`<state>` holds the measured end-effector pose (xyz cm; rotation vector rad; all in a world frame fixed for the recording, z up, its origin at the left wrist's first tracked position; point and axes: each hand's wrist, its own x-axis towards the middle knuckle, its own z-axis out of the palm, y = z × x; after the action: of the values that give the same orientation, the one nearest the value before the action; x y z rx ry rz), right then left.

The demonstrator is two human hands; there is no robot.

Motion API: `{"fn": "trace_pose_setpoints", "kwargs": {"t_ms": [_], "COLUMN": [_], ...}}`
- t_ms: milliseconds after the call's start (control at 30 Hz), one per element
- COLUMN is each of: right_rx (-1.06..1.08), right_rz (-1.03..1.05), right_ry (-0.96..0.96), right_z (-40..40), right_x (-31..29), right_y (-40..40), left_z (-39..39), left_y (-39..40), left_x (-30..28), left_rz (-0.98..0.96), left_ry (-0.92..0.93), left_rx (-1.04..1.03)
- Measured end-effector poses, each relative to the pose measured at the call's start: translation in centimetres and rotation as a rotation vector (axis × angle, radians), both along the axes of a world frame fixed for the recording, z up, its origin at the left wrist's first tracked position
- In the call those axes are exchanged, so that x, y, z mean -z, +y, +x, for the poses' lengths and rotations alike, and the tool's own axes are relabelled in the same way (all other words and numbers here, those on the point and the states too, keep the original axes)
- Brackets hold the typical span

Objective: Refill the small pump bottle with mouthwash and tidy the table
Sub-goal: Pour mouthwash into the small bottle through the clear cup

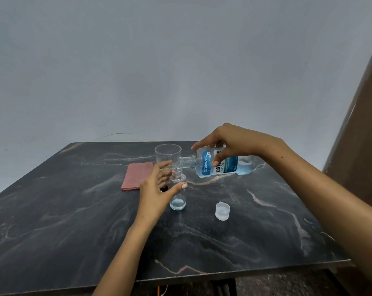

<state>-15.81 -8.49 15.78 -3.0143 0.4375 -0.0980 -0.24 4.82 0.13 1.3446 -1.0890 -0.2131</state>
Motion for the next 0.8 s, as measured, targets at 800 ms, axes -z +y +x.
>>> {"fn": "trace_pose_setpoints", "kwargs": {"t_ms": [800], "right_rx": [-0.002], "right_rz": [-0.023], "right_ry": [0.008], "right_z": [0.40], "right_x": [-0.31], "right_y": [0.07], "left_z": [0.08], "left_y": [-0.23], "left_x": [0.04], "left_rz": [0.000], "left_ry": [0.031], "left_rx": [0.008]}}
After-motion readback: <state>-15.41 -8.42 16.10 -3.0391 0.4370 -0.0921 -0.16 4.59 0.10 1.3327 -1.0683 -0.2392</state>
